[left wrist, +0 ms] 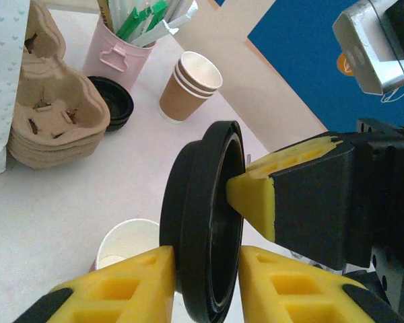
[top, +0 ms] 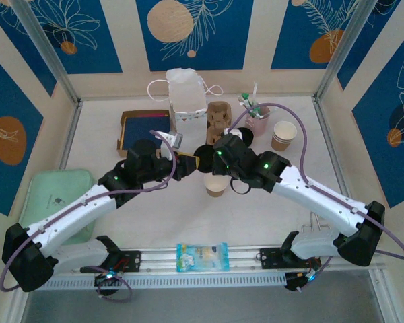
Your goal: Pack the takeout coffee
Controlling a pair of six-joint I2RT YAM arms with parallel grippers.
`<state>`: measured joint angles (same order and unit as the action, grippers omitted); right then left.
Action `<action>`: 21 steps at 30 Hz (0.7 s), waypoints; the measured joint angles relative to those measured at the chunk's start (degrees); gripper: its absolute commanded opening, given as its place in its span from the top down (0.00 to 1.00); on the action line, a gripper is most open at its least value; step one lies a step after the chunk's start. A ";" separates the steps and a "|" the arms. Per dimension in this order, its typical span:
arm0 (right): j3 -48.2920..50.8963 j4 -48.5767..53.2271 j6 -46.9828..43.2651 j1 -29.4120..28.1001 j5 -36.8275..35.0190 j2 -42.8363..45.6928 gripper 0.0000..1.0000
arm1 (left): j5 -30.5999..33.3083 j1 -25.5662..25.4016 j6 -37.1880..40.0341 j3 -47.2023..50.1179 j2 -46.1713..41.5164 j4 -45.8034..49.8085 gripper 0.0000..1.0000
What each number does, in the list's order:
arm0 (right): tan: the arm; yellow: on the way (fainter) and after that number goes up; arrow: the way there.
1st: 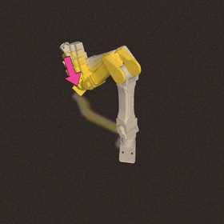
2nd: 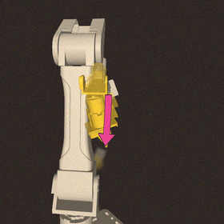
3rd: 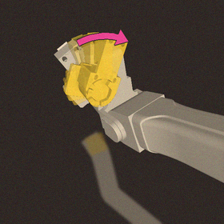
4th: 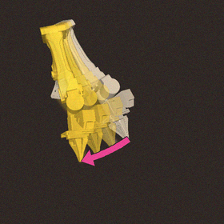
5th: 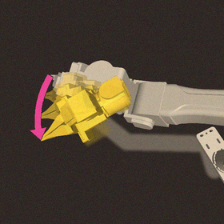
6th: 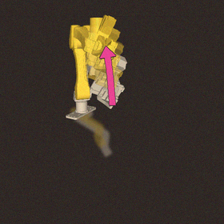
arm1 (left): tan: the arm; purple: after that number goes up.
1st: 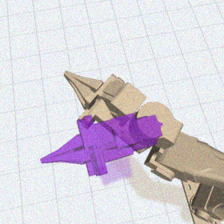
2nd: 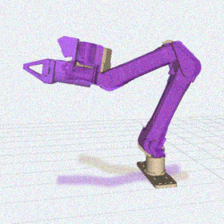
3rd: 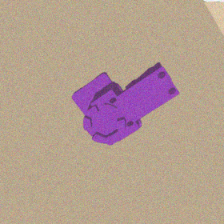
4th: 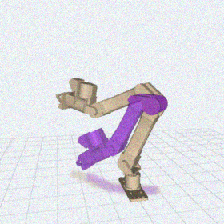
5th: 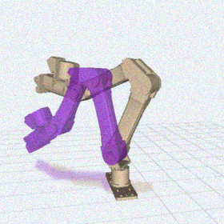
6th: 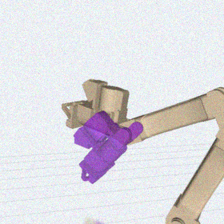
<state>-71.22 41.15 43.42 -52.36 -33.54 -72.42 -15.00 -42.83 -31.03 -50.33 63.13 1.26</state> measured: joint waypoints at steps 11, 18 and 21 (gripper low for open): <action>0.74 -0.07 -0.68 -0.98 -1.68 0.74 0.91 | 0.57 -0.50 0.11 0.00 0.07 0.04 0.83; 0.87 0.00 -1.11 -1.46 -2.91 0.76 0.90 | 1.14 -0.61 0.39 0.00 0.44 0.00 0.94; 0.92 -0.04 -1.49 -1.49 -3.37 0.76 0.88 | 1.36 -0.79 0.87 0.00 0.44 -0.07 1.00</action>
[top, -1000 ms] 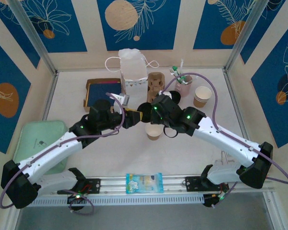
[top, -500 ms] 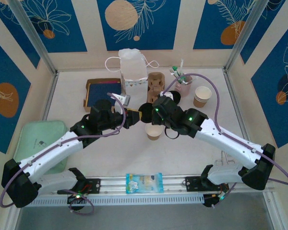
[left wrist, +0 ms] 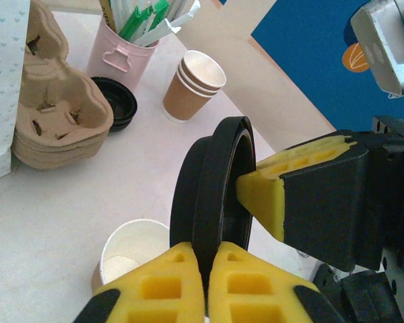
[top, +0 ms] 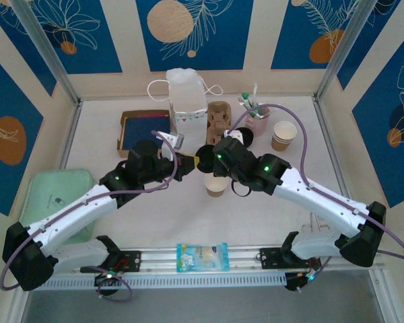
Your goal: Pack the takeout coffee
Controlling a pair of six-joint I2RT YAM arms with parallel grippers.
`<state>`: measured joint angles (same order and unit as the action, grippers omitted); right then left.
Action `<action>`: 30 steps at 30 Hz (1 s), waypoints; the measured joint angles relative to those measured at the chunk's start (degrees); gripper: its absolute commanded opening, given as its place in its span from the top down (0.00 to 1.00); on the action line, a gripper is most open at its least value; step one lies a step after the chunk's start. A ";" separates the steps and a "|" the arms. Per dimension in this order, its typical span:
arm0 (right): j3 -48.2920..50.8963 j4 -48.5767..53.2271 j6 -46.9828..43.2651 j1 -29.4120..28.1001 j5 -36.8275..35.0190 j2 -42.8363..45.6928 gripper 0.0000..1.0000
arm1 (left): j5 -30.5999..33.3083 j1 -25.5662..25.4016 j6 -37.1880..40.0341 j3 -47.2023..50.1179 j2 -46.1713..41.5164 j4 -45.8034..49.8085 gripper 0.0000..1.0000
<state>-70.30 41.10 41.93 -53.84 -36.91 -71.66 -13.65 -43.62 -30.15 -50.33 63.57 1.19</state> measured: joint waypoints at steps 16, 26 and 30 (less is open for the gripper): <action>-0.09 -1.33 -0.68 -0.31 3.02 0.37 0.44 | 3.39 -0.72 2.21 0.50 -1.51 0.48 1.00; -0.07 0.24 3.23 5.20 8.17 8.09 0.40 | 11.50 -1.20 7.06 0.46 -3.30 4.83 1.00; 1.79 0.44 6.34 13.97 15.32 12.61 0.40 | 20.83 -5.38 12.61 -0.68 -3.30 8.66 1.00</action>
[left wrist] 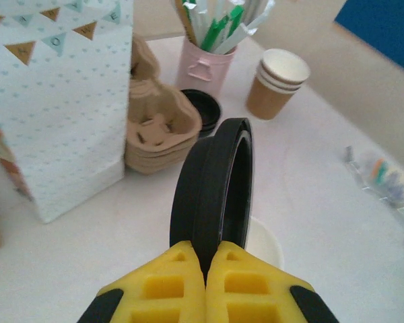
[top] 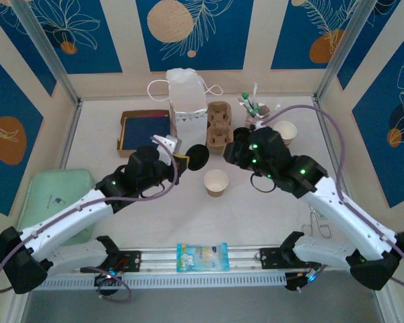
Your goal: Pack the takeout coffee
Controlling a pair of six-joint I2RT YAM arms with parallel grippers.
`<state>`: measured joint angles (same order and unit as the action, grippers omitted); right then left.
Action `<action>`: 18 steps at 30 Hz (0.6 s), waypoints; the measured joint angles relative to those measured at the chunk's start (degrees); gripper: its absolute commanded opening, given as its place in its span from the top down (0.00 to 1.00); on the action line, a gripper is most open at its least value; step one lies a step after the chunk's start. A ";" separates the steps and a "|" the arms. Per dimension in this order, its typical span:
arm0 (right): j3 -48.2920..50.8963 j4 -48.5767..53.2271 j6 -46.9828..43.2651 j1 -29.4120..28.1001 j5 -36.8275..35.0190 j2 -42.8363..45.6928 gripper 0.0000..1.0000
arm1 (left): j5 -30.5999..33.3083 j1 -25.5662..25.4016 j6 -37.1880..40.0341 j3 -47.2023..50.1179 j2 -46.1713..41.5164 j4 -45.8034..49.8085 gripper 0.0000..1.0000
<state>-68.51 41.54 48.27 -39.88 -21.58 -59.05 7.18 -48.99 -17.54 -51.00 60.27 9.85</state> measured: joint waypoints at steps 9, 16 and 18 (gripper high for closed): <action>5.86 -1.31 4.79 16.57 22.05 4.94 0.42 | 28.28 -19.39 21.33 -1.14 2.89 -2.97 1.00; 7.74 -7.21 8.37 20.59 37.57 5.49 0.45 | 45.31 -27.93 44.13 1.09 10.21 -19.61 1.00; 8.09 -8.81 9.29 20.87 40.39 5.46 0.47 | 48.09 -29.49 50.47 2.05 12.48 -25.88 1.00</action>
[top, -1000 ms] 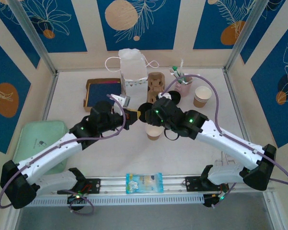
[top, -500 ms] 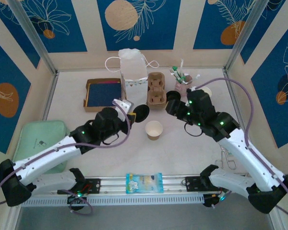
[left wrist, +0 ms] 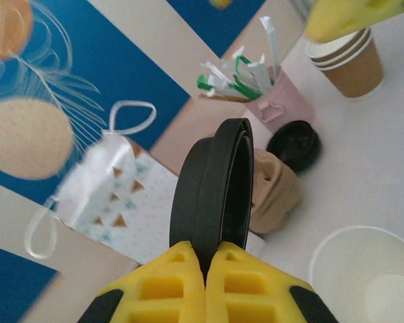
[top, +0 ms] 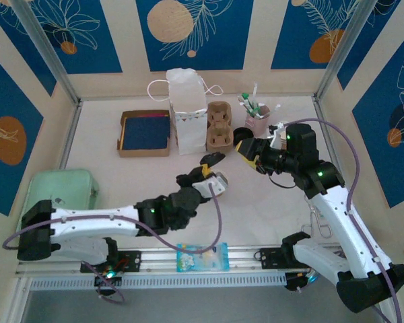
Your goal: Pack the takeout coffee
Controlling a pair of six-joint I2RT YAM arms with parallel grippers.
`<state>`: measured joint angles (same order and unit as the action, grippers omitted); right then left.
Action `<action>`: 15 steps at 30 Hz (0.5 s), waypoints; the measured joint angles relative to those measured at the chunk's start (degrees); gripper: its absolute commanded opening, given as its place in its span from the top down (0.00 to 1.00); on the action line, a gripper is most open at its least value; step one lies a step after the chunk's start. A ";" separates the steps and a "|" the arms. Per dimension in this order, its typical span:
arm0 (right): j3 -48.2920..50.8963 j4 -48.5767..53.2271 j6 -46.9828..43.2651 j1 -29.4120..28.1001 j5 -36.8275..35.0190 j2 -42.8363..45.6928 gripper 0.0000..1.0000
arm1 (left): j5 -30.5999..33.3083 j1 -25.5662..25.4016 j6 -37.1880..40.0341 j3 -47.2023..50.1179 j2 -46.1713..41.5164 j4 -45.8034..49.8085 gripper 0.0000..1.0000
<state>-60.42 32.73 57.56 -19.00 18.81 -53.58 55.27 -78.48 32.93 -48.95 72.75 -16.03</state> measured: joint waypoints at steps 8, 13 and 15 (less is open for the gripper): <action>1.07 -3.80 2.49 0.17 6.86 -0.24 0.48 | 6.99 -3.26 22.47 2.47 6.27 -25.88 1.00; 2.27 -5.25 3.32 0.28 8.41 -0.20 0.46 | 8.94 -4.61 35.08 2.56 11.67 -42.10 1.00; 3.04 -6.32 3.89 0.28 9.03 -0.20 0.46 | 9.90 -4.98 39.50 2.58 13.73 -47.34 1.00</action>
<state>-57.39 26.41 61.45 -18.72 27.83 -53.78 65.17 -83.46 72.42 -46.37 86.48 -63.37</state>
